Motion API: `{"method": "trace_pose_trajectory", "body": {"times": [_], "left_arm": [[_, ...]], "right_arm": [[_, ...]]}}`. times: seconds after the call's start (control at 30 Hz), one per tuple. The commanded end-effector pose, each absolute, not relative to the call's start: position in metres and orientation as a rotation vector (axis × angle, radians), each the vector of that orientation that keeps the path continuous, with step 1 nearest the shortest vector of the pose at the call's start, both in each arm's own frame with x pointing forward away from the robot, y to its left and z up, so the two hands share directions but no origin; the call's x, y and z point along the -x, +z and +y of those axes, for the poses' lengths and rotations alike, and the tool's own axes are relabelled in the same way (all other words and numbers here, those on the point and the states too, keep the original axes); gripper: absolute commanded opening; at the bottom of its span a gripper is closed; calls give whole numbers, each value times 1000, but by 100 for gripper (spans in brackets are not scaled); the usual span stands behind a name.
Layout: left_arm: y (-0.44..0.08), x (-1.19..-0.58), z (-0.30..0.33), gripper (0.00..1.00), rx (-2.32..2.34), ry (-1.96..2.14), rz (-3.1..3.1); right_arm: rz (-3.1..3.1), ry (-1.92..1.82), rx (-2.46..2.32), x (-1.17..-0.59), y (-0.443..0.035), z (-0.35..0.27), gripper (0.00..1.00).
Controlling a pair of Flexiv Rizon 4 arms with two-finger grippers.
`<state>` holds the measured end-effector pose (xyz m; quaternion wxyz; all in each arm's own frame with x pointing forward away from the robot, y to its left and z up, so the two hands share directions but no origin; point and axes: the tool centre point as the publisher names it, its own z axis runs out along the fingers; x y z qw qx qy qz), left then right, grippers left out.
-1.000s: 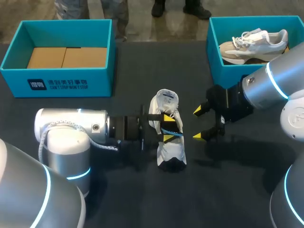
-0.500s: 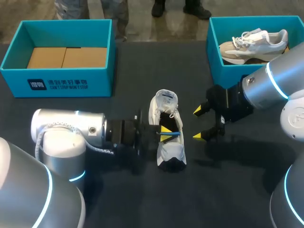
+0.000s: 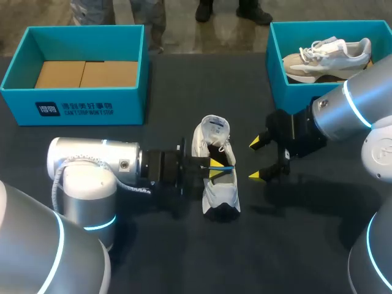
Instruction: Take the shoe out of the shoebox, open the shoe tongue, remove and reinsert the insole, then place the shoe into the shoebox
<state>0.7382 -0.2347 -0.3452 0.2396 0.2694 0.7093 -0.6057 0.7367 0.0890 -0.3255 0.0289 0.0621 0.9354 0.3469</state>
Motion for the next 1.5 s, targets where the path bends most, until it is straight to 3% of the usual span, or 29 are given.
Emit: {"method": "trace_pose_trajectory", "body": {"times": [0.03, 0.2, 0.5, 0.53, 0.6, 0.63, 1.4, 1.47, 1.5], "left_arm": [[-337, -735, -240, 44, -730, -1669, 1915], [-322, -731, -238, 45, -733, -1673, 1887], [-313, -720, -231, 31, -727, -1678, 1890], [-314, -719, -231, 21, -723, -1679, 1895], [-315, -718, -231, 15, -719, -1684, 1901], [-317, -717, -232, 0, -718, -1684, 1908], [-342, -731, -239, 1, -738, -1665, 1975], [-337, -729, -237, 90, -733, -1665, 1967], [-335, -728, -236, 100, -725, -1672, 1961]], "right_arm": [[2887, 1062, -194, -736, -326, 91, 100], [2887, 1062, -194, -736, -326, 91, 100], [2887, 1062, -194, -736, -326, 91, 100], [2887, 1062, -194, -736, -326, 91, 100], [2887, 1062, -194, -736, -326, 91, 100], [2887, 1062, -194, -736, -326, 91, 100], [2887, 1062, -194, -736, -326, 91, 100], [2887, 1062, -194, -736, -326, 91, 100], [2887, 1062, -194, -736, -326, 91, 100]]}}
